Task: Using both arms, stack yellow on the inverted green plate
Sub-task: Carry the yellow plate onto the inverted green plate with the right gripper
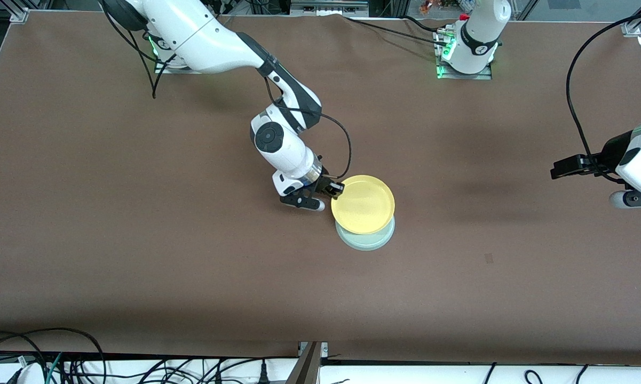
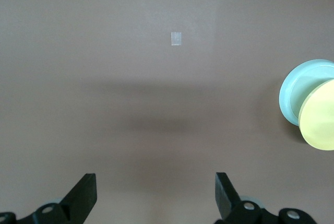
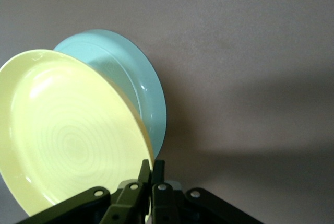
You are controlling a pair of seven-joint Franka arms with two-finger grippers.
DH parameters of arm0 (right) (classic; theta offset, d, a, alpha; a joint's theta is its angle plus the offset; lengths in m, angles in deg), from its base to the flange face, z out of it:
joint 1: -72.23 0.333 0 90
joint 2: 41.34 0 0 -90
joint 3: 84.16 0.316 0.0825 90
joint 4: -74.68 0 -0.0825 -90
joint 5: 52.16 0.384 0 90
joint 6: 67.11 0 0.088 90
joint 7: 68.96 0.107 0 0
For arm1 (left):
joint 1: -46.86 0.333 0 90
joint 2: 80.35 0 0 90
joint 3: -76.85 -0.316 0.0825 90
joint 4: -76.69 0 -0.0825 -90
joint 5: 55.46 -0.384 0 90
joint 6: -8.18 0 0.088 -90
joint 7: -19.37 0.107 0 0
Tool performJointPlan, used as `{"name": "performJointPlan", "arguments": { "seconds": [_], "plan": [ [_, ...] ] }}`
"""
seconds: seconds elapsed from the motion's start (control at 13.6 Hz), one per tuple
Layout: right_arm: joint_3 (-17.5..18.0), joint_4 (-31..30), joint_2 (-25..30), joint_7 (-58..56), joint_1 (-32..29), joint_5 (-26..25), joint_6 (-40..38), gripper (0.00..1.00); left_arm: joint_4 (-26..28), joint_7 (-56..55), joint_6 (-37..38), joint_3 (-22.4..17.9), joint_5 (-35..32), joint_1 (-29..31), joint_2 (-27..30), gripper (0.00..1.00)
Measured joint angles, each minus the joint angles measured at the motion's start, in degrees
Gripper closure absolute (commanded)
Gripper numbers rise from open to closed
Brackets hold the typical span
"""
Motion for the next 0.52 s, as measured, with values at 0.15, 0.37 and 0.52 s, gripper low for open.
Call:
{"name": "performJointPlan", "arguments": {
  "seconds": [0.15, 0.37, 0.52],
  "plan": [
    [-0.2, 0.8, -1.7, 0.0, 0.0, -0.1, 2.9, 0.98, 0.0, 0.0, 0.0, 0.0, 0.0, 0.0, 0.0, 0.00],
    [-0.2, 2.7, -3.5, 0.4, 0.5, 0.1, 3.9, 0.00, 0.0, 0.0, 0.0, 0.0, 0.0, 0.0, 0.0, 0.00],
    [-0.2, 3.4, -3.5, 0.8, 0.8, -0.5, 4.0, 0.00, 0.0, 0.0, 0.0, 0.0, 0.0, 0.0, 0.0, 0.00]
  ]
}}
